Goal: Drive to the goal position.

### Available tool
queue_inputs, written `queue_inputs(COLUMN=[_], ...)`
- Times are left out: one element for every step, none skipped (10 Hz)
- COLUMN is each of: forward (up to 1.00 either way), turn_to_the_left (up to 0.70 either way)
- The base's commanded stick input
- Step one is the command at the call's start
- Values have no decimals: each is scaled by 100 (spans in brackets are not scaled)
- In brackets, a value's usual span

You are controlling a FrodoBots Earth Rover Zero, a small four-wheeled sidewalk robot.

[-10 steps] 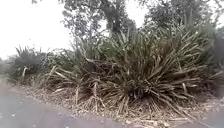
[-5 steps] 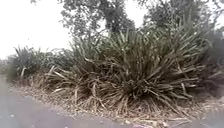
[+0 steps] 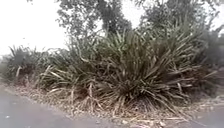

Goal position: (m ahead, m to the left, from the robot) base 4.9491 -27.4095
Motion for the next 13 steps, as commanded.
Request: queue_inputs(forward=[0, 0, 0, 0, 0, 0, 0, 0, 0, 0, 0, 0, 0], turn_to_the_left=[-70, -70, -70, -70, -70, -70, -70, -70, -70, -70, -70, -70, -70])
